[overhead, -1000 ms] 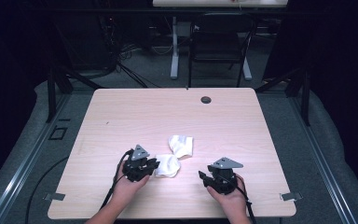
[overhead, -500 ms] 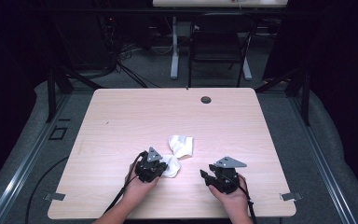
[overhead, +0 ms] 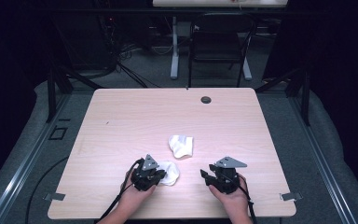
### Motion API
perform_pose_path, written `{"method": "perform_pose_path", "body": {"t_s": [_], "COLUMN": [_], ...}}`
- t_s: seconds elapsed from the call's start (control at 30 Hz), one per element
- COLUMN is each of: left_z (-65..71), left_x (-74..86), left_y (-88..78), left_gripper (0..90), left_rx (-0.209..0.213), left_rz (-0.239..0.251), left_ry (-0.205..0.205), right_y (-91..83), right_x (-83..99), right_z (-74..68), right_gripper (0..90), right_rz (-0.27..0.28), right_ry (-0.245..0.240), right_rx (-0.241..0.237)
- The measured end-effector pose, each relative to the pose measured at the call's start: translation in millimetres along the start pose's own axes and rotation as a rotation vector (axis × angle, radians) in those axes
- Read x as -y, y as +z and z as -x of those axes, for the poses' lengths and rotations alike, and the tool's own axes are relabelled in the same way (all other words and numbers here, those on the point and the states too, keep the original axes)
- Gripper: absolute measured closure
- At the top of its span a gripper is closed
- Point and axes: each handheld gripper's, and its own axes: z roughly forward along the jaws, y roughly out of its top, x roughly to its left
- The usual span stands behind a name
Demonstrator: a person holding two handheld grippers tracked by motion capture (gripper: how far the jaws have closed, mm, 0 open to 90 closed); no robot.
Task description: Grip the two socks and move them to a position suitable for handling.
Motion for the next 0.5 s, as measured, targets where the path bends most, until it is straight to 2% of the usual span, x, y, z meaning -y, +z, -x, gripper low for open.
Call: {"method": "perform_pose_path", "body": {"t_s": [0.13,0.27,0.37,0.5], "left_z": [1.6,6.8,10.7,13.1], "left_x": [-9.8,-17.6,-19.3,-16.3], "left_y": [-6.7,-5.3,2.4,13.7], "left_gripper": [81.2,73.4,67.2,66.2], "left_rx": [0.008,0.019,0.007,0.003], "left_rz": [0.034,0.051,0.03,-0.017], "left_ry": [-0.007,-0.009,0.003,0.003], "right_y": [0.2,0.9,0.0,-1.3], "right_x": [-0.1,0.0,-0.2,-0.3], "right_z": [-0.6,0.2,0.8,0.8], "right_gripper": [55.3,55.2,55.2,55.2], "right_rz": [-0.002,0.002,0.004,0.015], "right_ry": [-0.002,0.002,0.006,0.01], "right_rx": [0.003,0.0,-0.001,0.002]}}
